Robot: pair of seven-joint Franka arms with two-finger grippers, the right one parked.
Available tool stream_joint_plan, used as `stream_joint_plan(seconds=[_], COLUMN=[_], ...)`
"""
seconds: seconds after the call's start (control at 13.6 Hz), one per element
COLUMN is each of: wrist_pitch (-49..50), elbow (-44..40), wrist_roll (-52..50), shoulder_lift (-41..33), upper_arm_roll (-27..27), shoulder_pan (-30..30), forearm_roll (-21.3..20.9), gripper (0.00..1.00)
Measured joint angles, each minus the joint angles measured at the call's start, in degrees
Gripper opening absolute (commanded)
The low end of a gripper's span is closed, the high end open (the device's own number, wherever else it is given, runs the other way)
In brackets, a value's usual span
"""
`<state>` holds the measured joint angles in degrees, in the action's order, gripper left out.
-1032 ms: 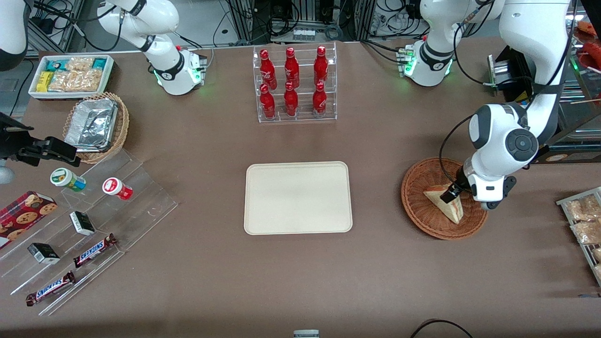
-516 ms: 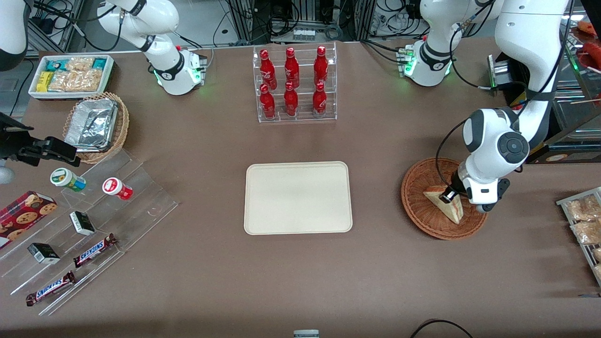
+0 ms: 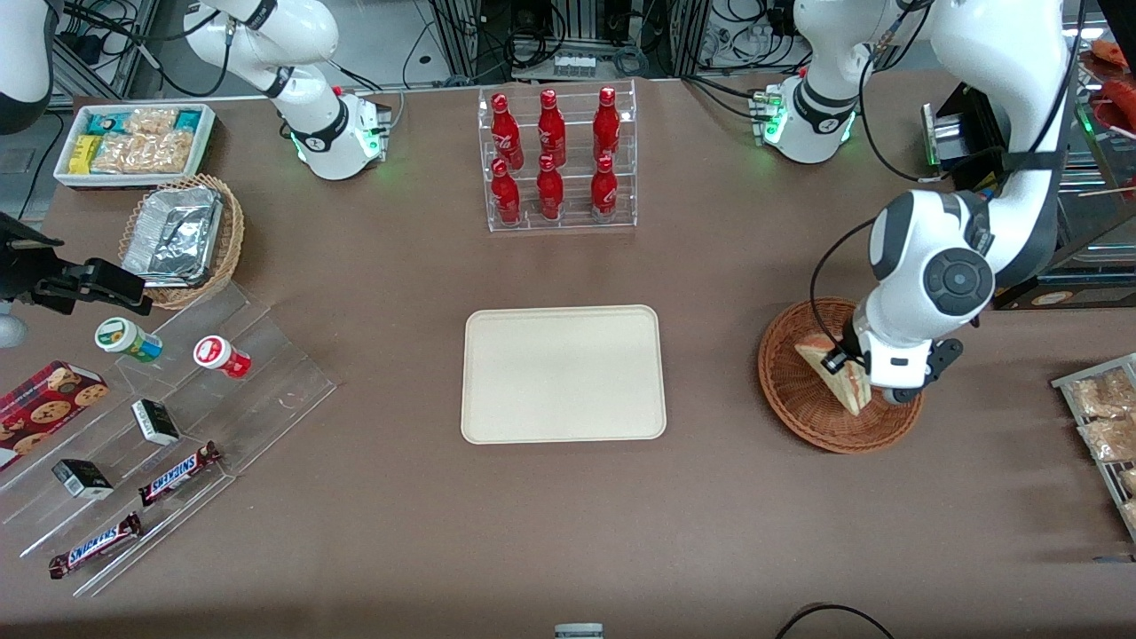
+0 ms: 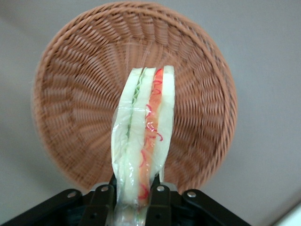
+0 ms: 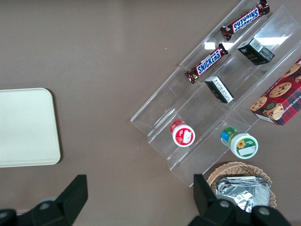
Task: Place sandwich from basket to tray
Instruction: 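Close the left gripper on the sandwich and lift it, then carry the held sandwich over the white tray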
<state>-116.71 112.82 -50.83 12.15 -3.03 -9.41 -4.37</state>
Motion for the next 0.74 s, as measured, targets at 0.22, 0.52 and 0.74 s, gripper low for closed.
stream_joint_plan(seconds=[0.22,0.52,0.74], wrist_pitch=[7.93,9.3,8.14], elbow=[-3.58,-9.19,-16.12], wrist_roll=[-0.02,-5.05,-6.2], shoulder_lift=[-2.59,0.81,8.87], upper_arm_roll=[-0.23,-0.55,-0.62], shoulder_pan=[-6.92,-19.13,-26.24], forearm_roll=[-0.22,-0.19,-0.07], gripper=[0.0,0.0,0.0])
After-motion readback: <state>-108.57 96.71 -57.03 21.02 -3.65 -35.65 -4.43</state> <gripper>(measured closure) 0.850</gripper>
